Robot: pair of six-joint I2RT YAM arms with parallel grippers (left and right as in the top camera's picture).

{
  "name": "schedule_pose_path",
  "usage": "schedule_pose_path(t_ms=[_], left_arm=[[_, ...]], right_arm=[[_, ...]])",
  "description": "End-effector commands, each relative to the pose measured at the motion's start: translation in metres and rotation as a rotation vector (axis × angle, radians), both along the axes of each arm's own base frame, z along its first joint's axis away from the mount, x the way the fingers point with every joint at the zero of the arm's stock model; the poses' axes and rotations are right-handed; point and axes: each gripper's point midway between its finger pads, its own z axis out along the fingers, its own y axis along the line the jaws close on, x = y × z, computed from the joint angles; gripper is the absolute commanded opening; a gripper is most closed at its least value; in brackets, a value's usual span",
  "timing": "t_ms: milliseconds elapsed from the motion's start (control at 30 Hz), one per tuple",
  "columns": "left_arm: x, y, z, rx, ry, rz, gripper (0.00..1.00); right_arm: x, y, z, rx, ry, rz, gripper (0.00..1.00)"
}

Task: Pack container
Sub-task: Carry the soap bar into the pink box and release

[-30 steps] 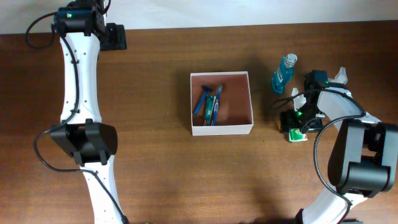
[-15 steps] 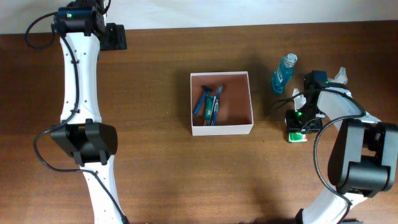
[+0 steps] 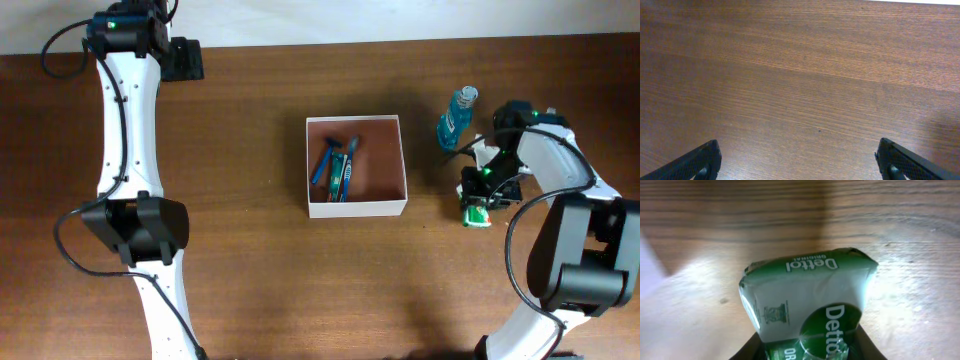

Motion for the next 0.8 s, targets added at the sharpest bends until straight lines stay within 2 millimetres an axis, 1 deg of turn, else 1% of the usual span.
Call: schedule_pose_path(t_ms=[0,100,233,333,367,467,533,667,733,767], left_arm=[[0.0,0.001,0.006,-0.004,-0.014,-0.003,0.99],[0.0,0.001,0.006,-0.004,-0.014,-0.004,0.99],[0.0,0.001,0.006,-0.004,-0.014,-0.004,0.99],[0.0,0.001,0.006,-0.004,-0.014,-0.004,0.99],[0.0,0.001,0.006,-0.004,-0.014,-0.004,0.99],[0.0,0.001,0.006,-0.004,-0.014,-0.004,0.99],[0.0,0.001,0.006,-0.004,-0.014,-0.004,0.99],[0.0,0.001,0.006,-0.004,-0.014,-0.004,0.99],[0.0,0.001,0.006,-0.004,-0.014,-0.004,0.99],[0.0,0.001,0.006,-0.004,-0.014,-0.003,1.0]], right_arm=[[0.017,0.02,0.024,0.114,-0.047,-0.02,0.3],[0.022,0.028,0.043,0.165,-0.057,-0.025,0.3],[0.037,0.046,0.074,0.258,-0.114,-0.02,0.3],[0.053,0.068,0.099,0.346,-0.186,0.008,0.3],[0.059,0.079,0.109,0.38,-0.216,0.027,0.3],[0.073,0.107,0.129,0.421,-0.29,0.1,0.3],[0.08,0.124,0.136,0.423,-0.332,0.151,0.3],[0.099,0.16,0.143,0.432,-0.399,0.138,0.3],[0.107,0.174,0.145,0.421,-0.433,0.144,0.3],[0.11,0.178,0.144,0.397,-0.445,0.14,0.3]])
